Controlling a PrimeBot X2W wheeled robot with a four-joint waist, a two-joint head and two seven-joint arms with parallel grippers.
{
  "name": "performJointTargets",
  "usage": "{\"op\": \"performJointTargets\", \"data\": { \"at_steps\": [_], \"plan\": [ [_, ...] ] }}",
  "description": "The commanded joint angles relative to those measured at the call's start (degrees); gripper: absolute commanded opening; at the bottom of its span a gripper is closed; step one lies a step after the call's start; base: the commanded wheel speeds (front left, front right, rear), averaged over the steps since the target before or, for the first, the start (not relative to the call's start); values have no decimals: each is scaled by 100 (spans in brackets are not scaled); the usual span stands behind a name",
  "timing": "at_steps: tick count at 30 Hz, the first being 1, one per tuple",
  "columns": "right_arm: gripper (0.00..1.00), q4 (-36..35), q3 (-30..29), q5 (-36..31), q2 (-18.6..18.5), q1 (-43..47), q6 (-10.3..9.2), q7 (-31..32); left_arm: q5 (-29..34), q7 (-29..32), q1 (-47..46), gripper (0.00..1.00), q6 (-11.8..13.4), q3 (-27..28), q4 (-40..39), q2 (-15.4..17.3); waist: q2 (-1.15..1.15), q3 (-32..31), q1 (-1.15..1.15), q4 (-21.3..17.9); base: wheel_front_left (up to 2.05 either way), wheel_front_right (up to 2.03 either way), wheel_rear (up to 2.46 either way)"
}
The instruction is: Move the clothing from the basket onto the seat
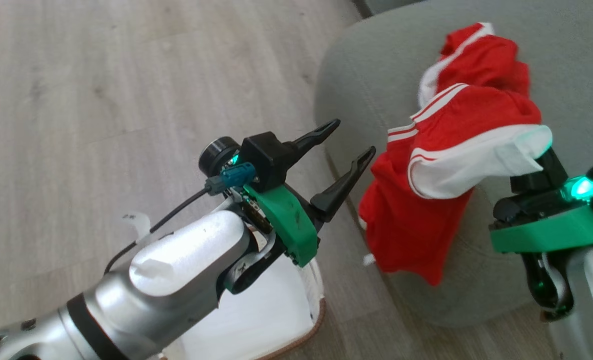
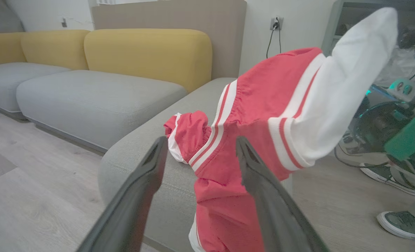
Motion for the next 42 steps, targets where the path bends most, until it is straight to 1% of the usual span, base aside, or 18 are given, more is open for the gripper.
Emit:
{"op": "performJointTargets", "data": {
  "at_steps": [1,8,13,19,25,28,29,32,34,35,42],
  "plan": [
    [0,-277,32,-30,-68,-60,-2,34,72,-40,-217,100,38,217,-165,135,0,51,0,-231,0,0,0],
    [0,-611,-89,-30,-30,94,-2,139,98,-38,-222,100,99,219,-250,212,0,133,0,-757,0,0,0],
    [0,-806,-108,-53,52,141,-2,151,110,-27,-241,100,130,218,-295,246,0,266,0,-1021,0,0,0],
    [0,-954,-152,-75,101,61,-2,163,126,-44,-280,100,159,245,-338,298,0,387,0,-1165,0,0,0],
    [0,-1021,-261,-4,23,-389,-2,213,163,-87,-308,100,168,237,-366,302,0,512,0,-1158,0,0,0],
    [0,-960,-403,51,-138,-762,-2,258,192,-113,-339,100,162,232,-383,299,0,608,0,-1103,0,0,0],
    [0,-906,-478,55,-306,-1032,-2,315,204,-109,-360,100,157,221,-397,292,0,695,0,-1047,0,0,0],
    [0,-795,-616,129,-525,-1464,-2,377,242,-76,-431,100,134,195,-425,301,0,862,0,-944,0,0,0],
    [0,-690,-726,218,-660,-1740,-2,403,271,-50,-492,100,123,183,-455,306,0,994,0,-867,0,0,0],
    [0,-690,-726,218,-660,-1740,-2,403,271,-50,-492,100,123,183,-455,306,0,994,0,-867,0,0,0],
    [0,-50,-1083,555,-1296,-2715,-2,419,399,69,-759,100,64,136,-582,338,0,1530,0,-608,0,0,0]
  ]
}}
